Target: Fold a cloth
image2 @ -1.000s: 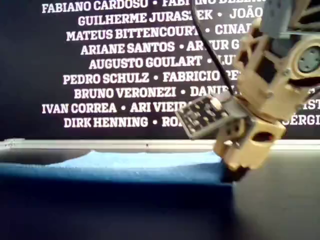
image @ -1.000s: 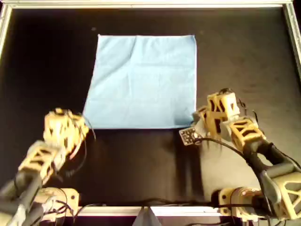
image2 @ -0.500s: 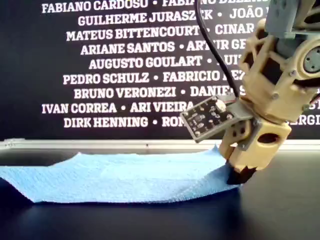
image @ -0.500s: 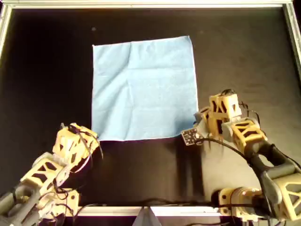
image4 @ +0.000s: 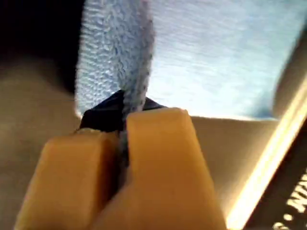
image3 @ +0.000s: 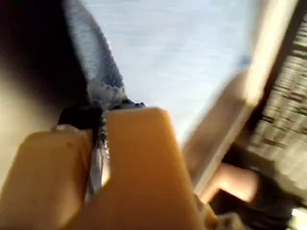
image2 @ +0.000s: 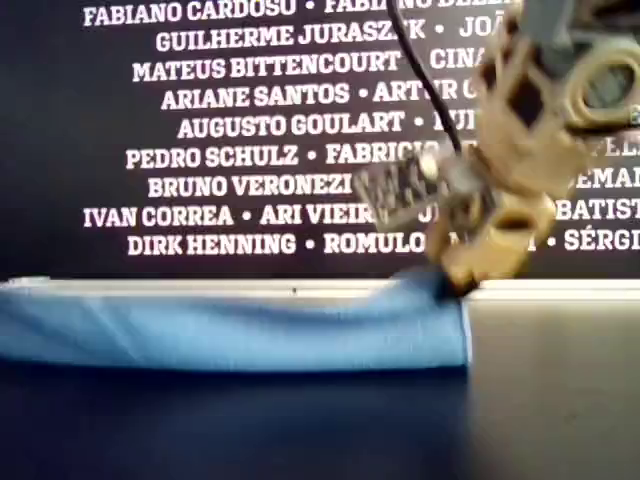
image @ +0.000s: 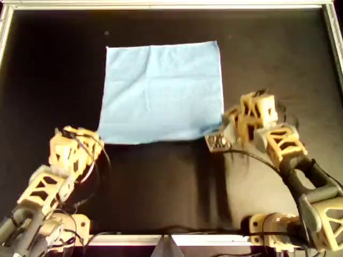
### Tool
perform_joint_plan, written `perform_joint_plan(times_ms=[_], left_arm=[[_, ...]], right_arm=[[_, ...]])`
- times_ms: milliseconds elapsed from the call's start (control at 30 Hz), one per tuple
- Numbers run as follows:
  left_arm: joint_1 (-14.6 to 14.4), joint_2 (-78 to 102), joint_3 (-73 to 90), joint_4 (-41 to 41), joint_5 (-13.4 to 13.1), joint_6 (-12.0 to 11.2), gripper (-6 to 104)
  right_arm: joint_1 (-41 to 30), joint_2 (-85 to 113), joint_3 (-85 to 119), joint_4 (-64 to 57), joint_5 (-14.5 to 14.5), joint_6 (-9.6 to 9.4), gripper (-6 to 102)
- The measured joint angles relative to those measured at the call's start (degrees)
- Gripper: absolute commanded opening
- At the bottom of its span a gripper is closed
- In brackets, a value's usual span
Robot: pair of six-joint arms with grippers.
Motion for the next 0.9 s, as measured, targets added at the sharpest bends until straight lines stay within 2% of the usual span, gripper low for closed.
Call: perform_joint_plan(times_ms=[533,900], left_arm=[[0.35,-47.55,-35.6,-5.8,0.0,0.0,-1],[6.86,-61.35,-55.9,-5.89,-0.62,0.0,-1]], right_arm=[[0.18,-23.55,-28.92,-0.09,0.0,-0.79,-2],[-1.58,-43.15,-57.3,-0.09,0.0,-0.88,-2]])
